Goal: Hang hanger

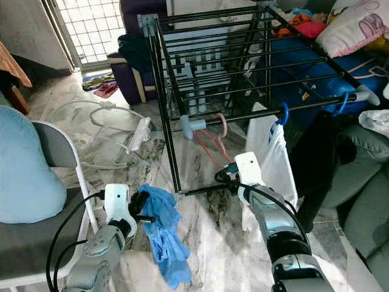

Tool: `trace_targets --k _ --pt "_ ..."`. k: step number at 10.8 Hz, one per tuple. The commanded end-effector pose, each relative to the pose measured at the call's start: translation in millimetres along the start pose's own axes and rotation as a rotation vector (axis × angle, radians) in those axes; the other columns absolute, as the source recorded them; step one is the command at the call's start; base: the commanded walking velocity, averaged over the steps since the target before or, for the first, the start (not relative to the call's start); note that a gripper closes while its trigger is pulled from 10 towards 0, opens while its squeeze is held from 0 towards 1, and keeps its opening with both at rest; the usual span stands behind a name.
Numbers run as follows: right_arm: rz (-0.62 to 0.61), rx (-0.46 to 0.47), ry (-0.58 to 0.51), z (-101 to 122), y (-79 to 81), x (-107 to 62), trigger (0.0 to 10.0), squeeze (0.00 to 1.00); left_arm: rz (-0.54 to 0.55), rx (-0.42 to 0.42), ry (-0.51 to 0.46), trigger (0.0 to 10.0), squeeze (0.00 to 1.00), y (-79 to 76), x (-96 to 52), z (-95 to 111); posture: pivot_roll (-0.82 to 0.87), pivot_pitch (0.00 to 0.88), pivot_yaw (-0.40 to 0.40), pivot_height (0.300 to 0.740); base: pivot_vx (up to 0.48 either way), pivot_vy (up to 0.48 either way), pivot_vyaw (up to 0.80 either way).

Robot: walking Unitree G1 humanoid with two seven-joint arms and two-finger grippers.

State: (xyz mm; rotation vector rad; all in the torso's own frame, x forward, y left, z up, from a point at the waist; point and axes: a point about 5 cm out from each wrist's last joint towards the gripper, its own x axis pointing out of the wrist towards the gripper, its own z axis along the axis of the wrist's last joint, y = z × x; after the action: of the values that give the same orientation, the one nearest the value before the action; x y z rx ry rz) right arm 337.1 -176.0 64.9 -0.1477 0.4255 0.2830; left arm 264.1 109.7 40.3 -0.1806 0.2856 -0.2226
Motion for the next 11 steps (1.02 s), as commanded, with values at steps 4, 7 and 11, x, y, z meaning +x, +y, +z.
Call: trace_targets --k 4,7,11 --pt "0.007 -0.027 -0.009 6 -0.1 3.4 0.8 0.00 0.004 0.014 -0.019 10.0 0.00 0.4 3.0 6 -0.09 0.000 0.062 0.740 0.000 0.000 0.00" --pt "-0.012 -0.033 0.008 0 -1.7 3.5 0.0 0.00 0.004 0.021 -0.013 10.0 0.00 1.8 0.3 5 -0.08 0.000 0.066 0.740 0.000 0.000 0.00" --pt "-0.030 -0.071 0.011 -2 -5.8 3.3 0.0 0.00 0.002 0.025 -0.013 10.0 0.00 1.7 0.4 6 -0.08 0.000 0.071 0.740 0.000 0.000 0.00"
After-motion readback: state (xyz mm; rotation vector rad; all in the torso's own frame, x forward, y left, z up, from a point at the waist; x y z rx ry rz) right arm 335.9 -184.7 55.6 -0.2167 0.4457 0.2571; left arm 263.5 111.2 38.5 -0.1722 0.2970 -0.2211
